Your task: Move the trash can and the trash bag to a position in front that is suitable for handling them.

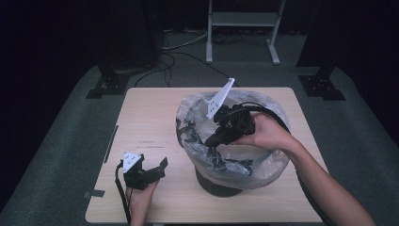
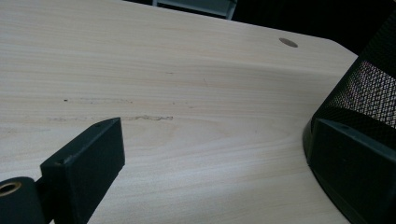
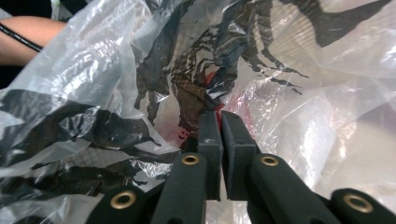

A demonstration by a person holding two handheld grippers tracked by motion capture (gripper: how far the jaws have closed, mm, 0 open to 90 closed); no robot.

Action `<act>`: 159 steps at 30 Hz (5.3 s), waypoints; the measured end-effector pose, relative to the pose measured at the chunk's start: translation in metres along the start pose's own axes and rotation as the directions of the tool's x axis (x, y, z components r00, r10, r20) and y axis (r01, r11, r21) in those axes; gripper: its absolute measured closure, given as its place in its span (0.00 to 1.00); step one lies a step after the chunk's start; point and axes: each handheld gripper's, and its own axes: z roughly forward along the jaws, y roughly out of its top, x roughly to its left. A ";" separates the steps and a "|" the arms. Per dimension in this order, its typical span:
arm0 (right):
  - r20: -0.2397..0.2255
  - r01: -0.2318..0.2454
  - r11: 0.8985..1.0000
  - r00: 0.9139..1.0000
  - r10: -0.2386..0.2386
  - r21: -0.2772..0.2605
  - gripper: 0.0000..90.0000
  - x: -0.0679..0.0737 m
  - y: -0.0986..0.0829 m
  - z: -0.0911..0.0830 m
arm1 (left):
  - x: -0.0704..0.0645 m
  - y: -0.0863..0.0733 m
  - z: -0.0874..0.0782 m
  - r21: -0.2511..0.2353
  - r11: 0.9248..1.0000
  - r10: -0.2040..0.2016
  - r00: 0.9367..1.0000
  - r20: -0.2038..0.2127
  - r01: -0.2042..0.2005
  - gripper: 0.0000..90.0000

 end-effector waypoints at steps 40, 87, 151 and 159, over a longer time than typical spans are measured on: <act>-0.065 0.016 0.999 0.998 -0.014 0.040 0.87 0.003 0.003 0.007 | 0.002 0.000 -0.001 -0.003 1.000 -0.011 1.000 -0.003 0.011 0.03; 0.224 -0.191 0.957 0.945 0.240 -0.218 0.69 -0.039 -0.020 -0.045 | -0.001 -0.001 -0.002 -0.003 1.000 0.000 1.000 -0.015 0.000 0.03; 0.277 -0.225 0.859 0.883 0.379 -0.459 0.31 -0.012 -0.101 -0.128 | -0.004 -0.002 -0.002 0.006 1.000 0.016 1.000 -0.010 -0.015 0.03; 0.285 -0.230 0.845 0.872 0.399 -0.483 0.30 -0.009 -0.117 -0.136 | -0.004 -0.003 -0.002 0.008 1.000 0.018 1.000 -0.010 -0.018 0.03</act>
